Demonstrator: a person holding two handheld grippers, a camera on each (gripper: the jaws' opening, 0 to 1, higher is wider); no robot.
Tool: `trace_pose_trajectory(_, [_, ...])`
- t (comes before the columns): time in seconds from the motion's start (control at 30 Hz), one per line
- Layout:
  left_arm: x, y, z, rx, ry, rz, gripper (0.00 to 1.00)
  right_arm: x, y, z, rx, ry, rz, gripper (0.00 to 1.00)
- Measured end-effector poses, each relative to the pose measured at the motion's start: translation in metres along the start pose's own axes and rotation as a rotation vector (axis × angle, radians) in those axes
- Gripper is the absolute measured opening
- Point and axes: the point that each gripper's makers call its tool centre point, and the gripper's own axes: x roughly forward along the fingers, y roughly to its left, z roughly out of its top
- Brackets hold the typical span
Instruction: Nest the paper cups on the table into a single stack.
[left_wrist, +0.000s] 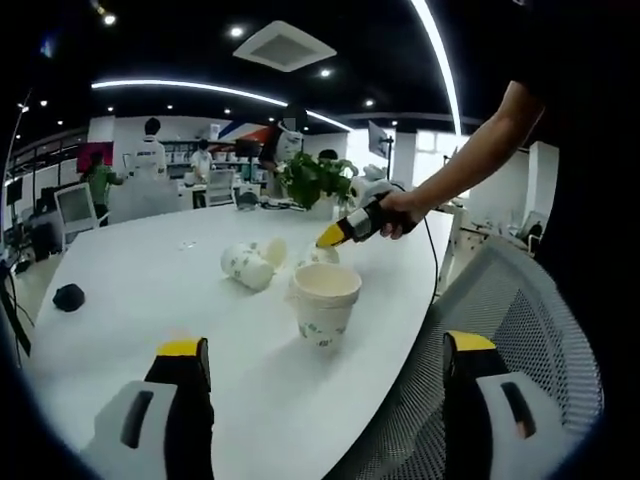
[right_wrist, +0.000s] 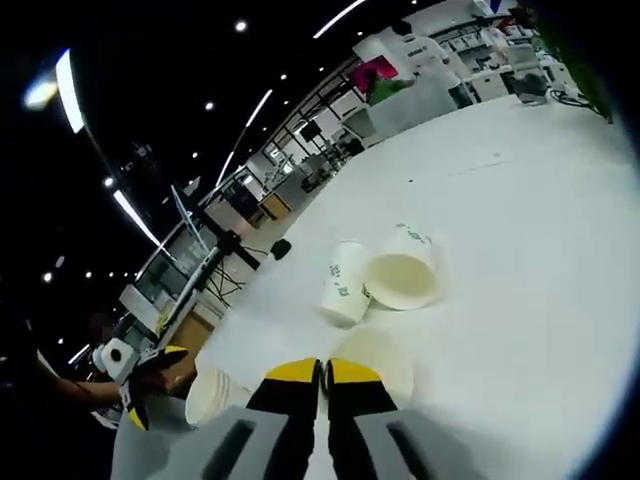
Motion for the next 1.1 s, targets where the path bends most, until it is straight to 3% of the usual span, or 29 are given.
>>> trace_pose_trajectory(0.53, [0.000, -0.001, -0.001, 0.001, 0.006, -0.005, 0.96, -0.008, 0.028, -0.001, -0.154, 0.037, 0.005, 0.00])
trace_pose_trajectory(1.1, [0.000, 0.001, -0.001, 0.002, 0.001, 0.005, 0.95, -0.023, 0.068, 0.022, -0.314, 0.106, 0.020, 0.00])
